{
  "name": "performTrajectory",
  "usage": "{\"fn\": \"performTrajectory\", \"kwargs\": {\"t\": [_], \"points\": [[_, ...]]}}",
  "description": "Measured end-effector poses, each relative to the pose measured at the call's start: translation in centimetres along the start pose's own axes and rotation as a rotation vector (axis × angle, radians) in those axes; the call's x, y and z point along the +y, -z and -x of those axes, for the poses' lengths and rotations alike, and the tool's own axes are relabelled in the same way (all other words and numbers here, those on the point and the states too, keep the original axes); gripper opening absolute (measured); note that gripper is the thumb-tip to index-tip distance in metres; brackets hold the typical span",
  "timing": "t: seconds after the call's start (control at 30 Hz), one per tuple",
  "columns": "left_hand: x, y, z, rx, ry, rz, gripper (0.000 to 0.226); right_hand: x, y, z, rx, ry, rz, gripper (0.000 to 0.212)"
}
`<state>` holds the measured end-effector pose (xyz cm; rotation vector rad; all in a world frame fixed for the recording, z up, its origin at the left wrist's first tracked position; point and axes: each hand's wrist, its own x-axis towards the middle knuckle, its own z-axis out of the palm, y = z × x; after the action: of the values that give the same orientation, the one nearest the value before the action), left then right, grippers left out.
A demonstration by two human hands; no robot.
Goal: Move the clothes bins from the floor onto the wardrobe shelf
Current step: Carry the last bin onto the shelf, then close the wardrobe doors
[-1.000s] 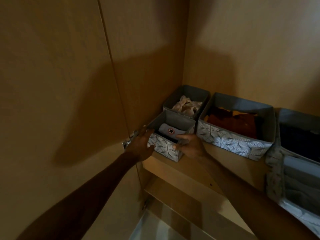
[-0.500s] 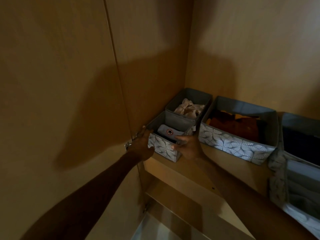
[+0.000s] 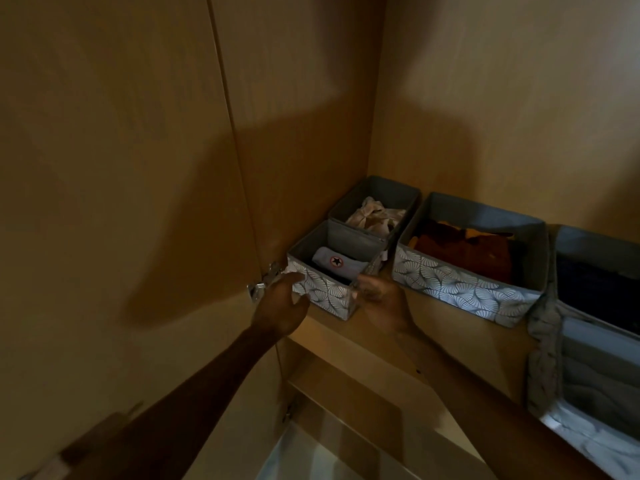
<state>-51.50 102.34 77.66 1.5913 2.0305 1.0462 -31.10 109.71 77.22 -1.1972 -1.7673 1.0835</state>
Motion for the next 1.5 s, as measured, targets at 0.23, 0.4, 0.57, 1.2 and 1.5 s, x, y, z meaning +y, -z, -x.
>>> {"fn": "performTrajectory", "kwargs": {"t": [0.23,0.4,0.57,1.2,1.5], "points": [[2.7,-1.3,4.7,0.118,0.204,0.585,0.019,-0.3,1.1,4.3,0.034,-0.028,-0.128,0.023],[3.0,-1.1,11.6,0.120,0.274,0.706,0.021,0.1,1.3,10.6,0.054,-0.093,-0.166,0.021],[1.8,0.0,18.5,0.087,0.262,0.661,0.016,0.8,0.2,17.5,0.050,-0.152,-0.129,0.019],[5.1,10.3,49.5,0.176,0.158,0.631,0.019,-9.7,-2.6,48.8,-0.009,-0.091,-0.117,0.025],[10.2,3.9,61.5,0.090,0.155,0.676,0.018,-9.0,5.5,64.6,0.040,-0.104,-0.091,0.025]]}}
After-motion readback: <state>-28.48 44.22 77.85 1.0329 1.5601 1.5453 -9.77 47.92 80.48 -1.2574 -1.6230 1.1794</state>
